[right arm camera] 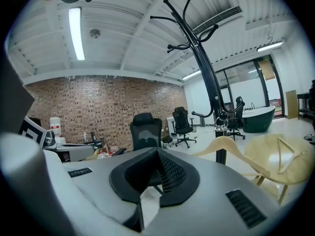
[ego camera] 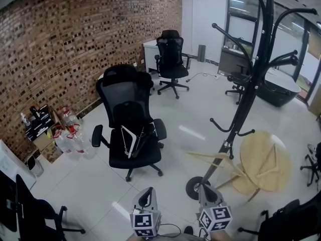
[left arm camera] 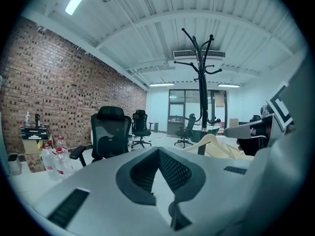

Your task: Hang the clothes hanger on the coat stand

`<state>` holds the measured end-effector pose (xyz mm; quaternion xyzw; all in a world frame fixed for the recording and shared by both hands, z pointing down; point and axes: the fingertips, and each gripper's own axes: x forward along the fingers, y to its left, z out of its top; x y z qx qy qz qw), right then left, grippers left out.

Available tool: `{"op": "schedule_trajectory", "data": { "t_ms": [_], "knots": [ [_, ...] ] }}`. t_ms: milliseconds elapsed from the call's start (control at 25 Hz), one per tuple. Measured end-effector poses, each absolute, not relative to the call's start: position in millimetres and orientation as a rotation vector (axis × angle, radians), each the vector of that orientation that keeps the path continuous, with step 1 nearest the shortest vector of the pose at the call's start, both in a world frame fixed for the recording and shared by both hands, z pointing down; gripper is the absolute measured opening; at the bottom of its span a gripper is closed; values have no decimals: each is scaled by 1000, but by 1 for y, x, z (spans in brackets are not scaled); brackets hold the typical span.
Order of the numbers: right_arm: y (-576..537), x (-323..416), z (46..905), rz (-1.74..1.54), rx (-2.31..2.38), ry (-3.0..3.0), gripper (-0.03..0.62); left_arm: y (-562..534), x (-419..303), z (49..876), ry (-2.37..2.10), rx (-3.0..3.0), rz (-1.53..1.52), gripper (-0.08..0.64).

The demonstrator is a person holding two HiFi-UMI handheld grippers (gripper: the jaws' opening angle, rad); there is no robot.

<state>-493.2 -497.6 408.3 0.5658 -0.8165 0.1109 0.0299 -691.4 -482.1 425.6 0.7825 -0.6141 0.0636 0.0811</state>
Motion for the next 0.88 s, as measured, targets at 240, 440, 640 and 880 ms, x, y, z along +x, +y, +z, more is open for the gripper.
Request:
{"op": "schedule_trajectory", "data": {
  "t_ms": [240, 440, 640, 880],
  "knots": [
    [-494, -487, 404, 346, 1754, -2522, 0, -476, -686, 420, -1836, 2341, 192, 17],
    [-492, -496, 406, 338, 1747, -2524, 0, -473, -695, 421, -1846, 2337, 195, 17],
    [-490, -503, 408, 317, 1722, -2538, 0, -469, -699, 424, -1861, 2327, 197, 17],
    [-489, -515, 409, 301, 1692, -2552, 0, -464, -709, 425, -1884, 2310, 203, 17]
  ]
}}
